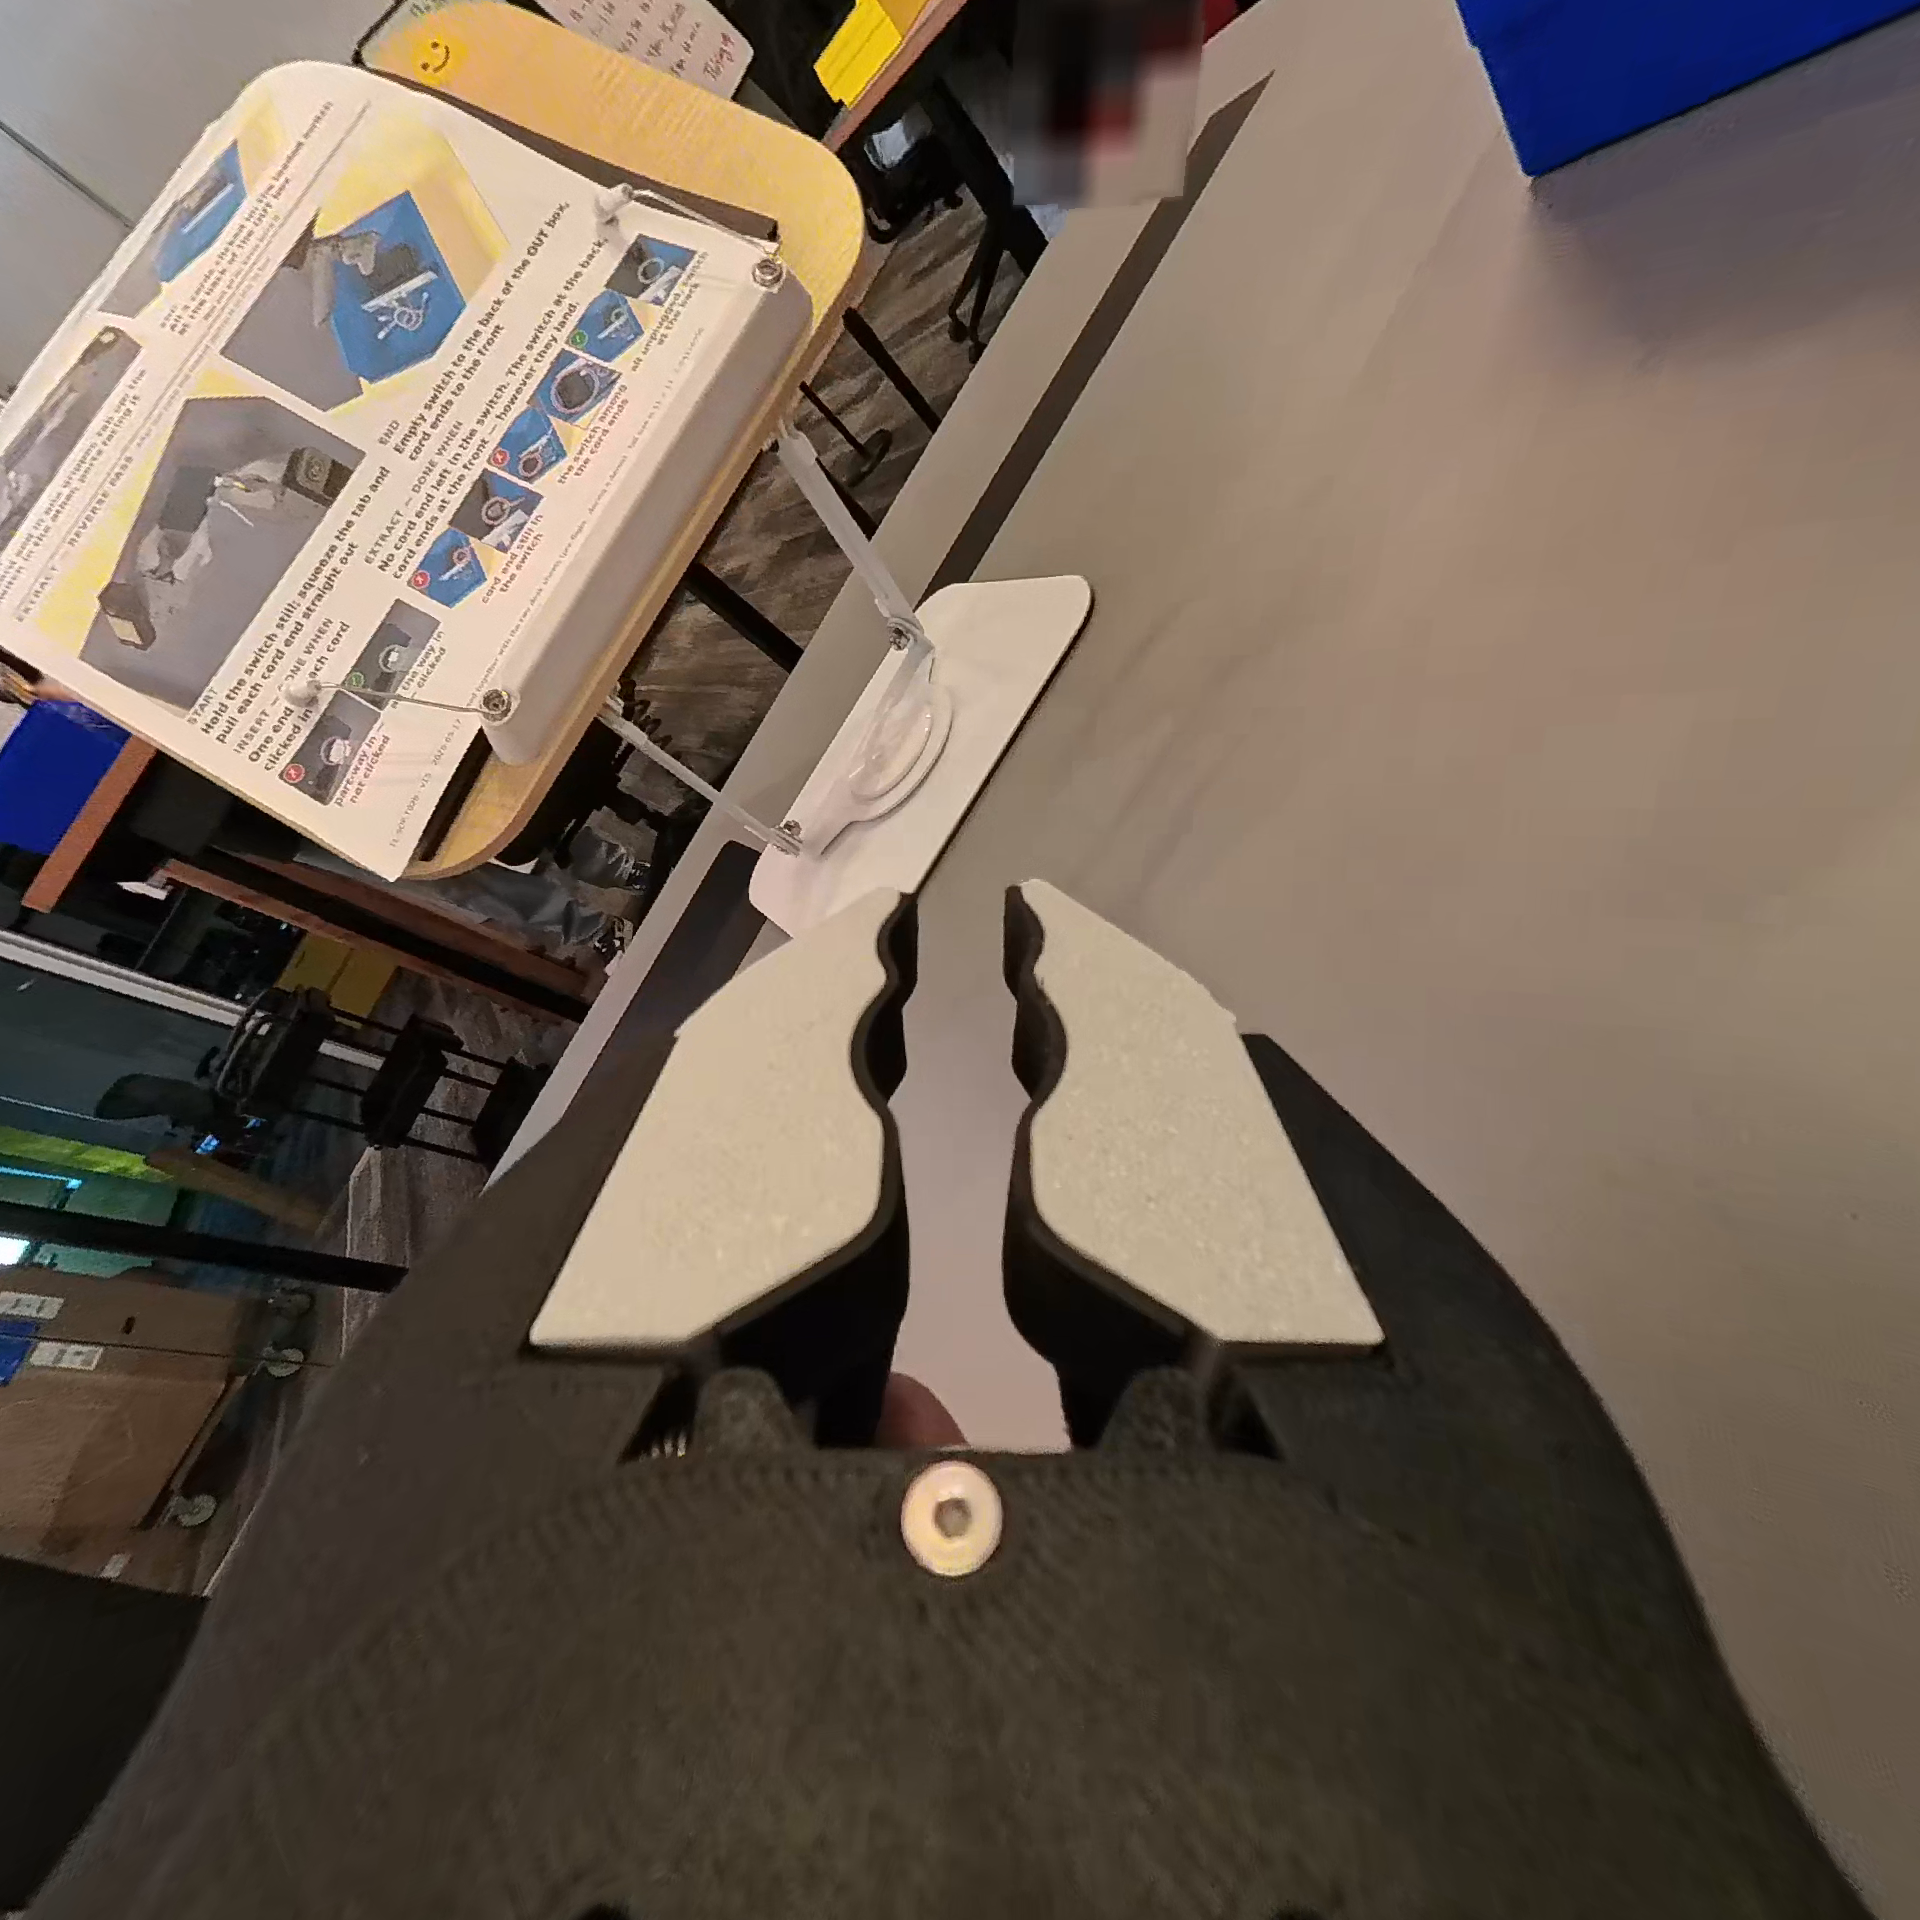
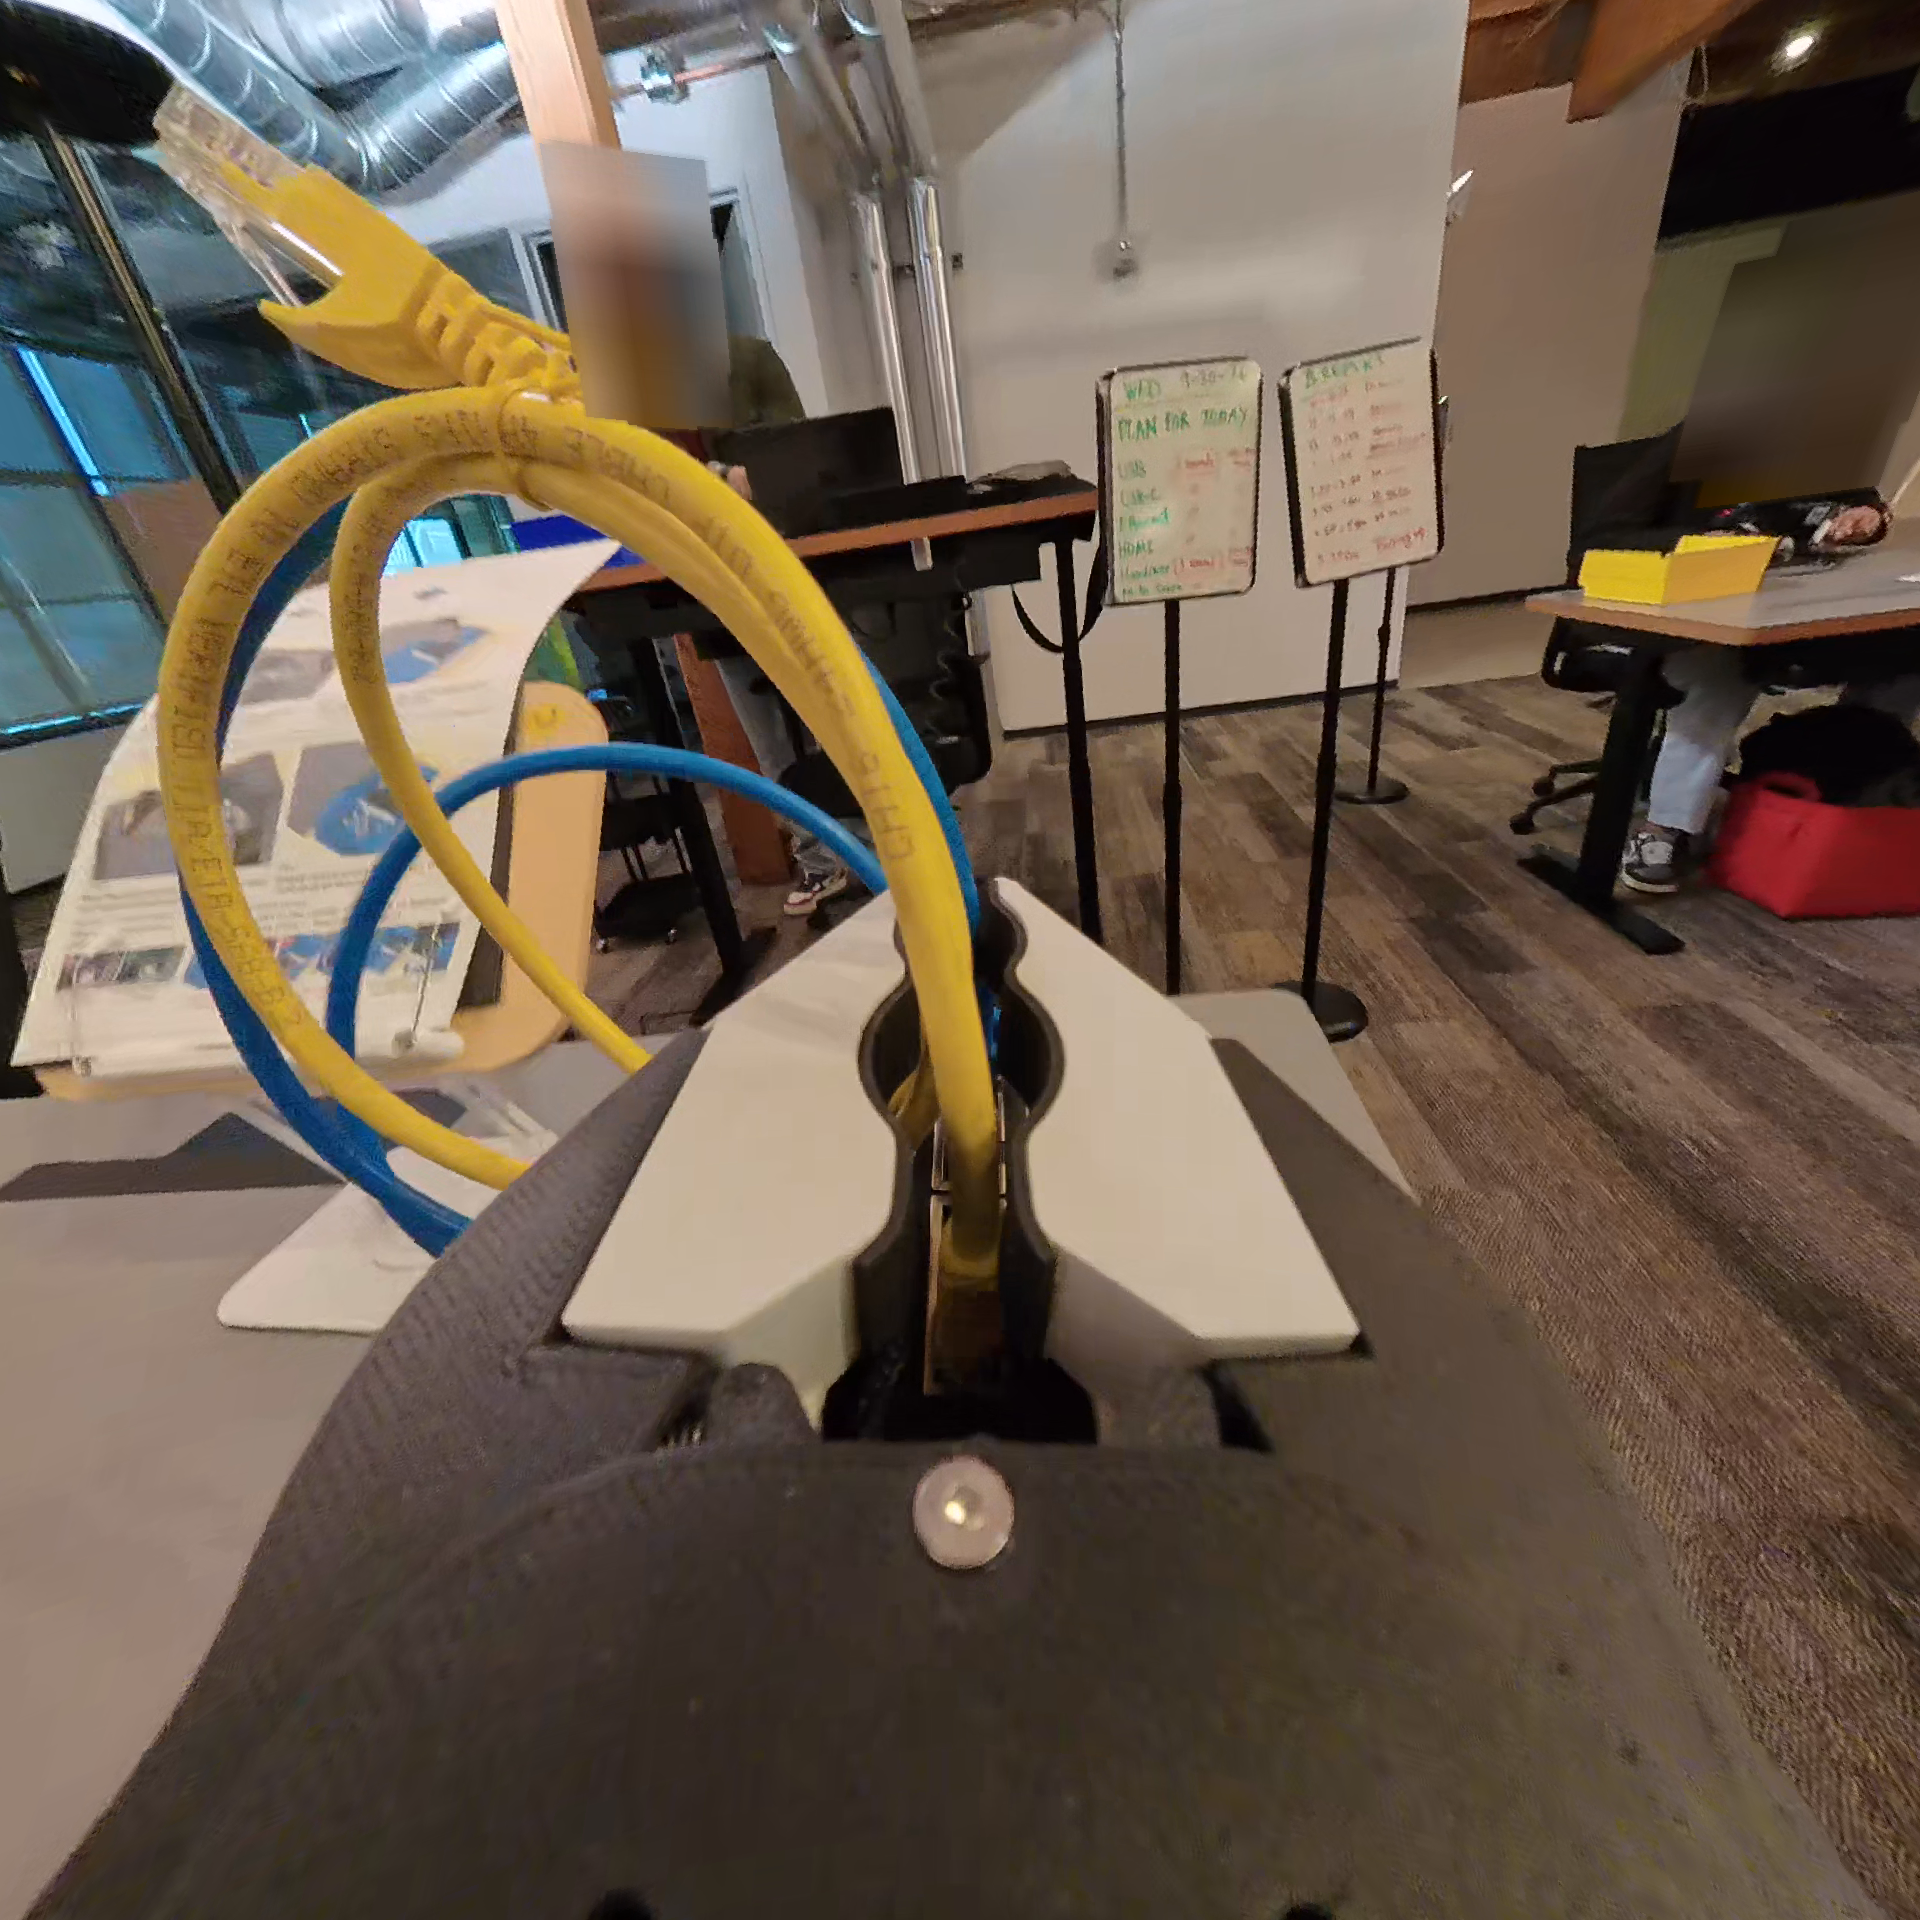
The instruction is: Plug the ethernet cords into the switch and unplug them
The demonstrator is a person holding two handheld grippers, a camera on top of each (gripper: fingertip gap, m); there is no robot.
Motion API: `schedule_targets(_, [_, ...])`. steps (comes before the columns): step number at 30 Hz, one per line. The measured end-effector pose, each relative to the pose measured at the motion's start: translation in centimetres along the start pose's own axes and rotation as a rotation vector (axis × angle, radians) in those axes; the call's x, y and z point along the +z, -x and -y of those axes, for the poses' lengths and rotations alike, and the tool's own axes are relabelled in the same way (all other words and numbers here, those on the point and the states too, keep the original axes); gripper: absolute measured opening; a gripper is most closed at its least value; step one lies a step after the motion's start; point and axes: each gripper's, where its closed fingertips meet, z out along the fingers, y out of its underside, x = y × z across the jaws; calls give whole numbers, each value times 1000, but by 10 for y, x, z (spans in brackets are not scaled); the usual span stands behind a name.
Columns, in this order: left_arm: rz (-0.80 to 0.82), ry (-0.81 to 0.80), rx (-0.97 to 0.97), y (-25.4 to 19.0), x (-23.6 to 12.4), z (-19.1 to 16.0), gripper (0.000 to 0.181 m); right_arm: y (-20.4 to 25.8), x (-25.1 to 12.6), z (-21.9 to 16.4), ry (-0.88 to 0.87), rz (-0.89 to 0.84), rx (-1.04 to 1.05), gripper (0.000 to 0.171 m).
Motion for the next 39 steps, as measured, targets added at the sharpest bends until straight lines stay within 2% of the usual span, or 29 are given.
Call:
schedule_targets(8, [-9, 8, 4, -4, 1, -1, 16, -11, -25, -54, 96, -25, -56, 4])
schedule_targets(16, [-26, 19, 38, -15, 4, 0, 17, -8, -25, -109, 326, -54, -331, 1])
schedule_targets(19, [-29, 21, 41, -16, 4, 0, 17, -12, -24, -133, 460, -69, -433, 1])
schedule_targets(22, [-38, 26, 42, -18, 6, -1, 17, -15, -26, -154, 624, -76, -624, 1])
schedule_targets(29, [-60, 35, 62, -26, 8, -2, 17, -10, -21, -179, 966, -7, -968, 1])
schedule_targets(35, [-70, 44, 64, -28, 8, -3, 18, 6, -5, -196, 1197, 109, -1155, 1])
schedule_targets(39, [-83, 52, 74, -31, 9, -4, 19, 16, 4, -215, 1335, 179, -1315, 8])
